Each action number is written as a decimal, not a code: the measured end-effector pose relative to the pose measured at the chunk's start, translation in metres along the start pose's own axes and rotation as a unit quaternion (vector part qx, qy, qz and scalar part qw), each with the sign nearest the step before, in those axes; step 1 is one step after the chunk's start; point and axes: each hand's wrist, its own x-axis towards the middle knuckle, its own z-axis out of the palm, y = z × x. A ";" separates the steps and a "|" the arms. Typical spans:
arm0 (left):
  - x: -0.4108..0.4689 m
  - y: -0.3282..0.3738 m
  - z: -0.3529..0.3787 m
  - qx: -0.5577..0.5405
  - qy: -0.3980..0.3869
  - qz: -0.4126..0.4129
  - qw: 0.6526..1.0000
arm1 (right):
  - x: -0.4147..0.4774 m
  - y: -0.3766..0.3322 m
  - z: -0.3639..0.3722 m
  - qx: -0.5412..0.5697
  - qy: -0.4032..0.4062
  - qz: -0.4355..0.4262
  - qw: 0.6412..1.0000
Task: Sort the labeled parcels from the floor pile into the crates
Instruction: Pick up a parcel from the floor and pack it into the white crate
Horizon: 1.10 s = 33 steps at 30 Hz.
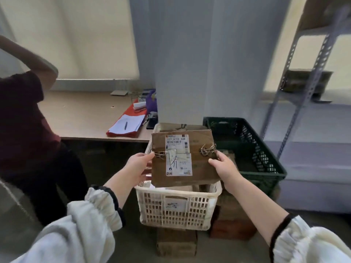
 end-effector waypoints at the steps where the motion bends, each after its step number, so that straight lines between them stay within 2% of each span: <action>1: 0.016 0.006 0.008 0.003 -0.013 0.000 1.000 | 0.011 0.000 -0.003 0.003 0.015 0.005 1.000; 7: 0.103 0.044 0.058 0.053 -0.080 -0.004 0.995 | 0.073 -0.004 -0.022 0.032 0.088 0.024 0.995; 11: 0.151 0.043 0.091 0.077 -0.115 -0.014 0.990 | 0.109 0.012 -0.038 0.037 0.130 0.049 0.990; 19: 0.215 0.027 0.164 0.095 -0.141 -0.073 0.983 | 0.176 0.050 -0.081 0.028 0.149 0.119 0.981; 22: 0.238 0.026 0.189 0.092 -0.119 -0.089 0.985 | 0.217 0.058 -0.100 0.015 0.125 0.138 0.982; 27: 0.275 0.033 0.204 0.060 -0.049 -0.106 0.991 | 0.293 0.045 -0.111 -0.018 0.038 0.142 0.989; 33: 0.315 0.038 0.168 0.020 0.032 -0.106 0.994 | 0.368 0.038 -0.063 -0.036 -0.041 0.157 0.986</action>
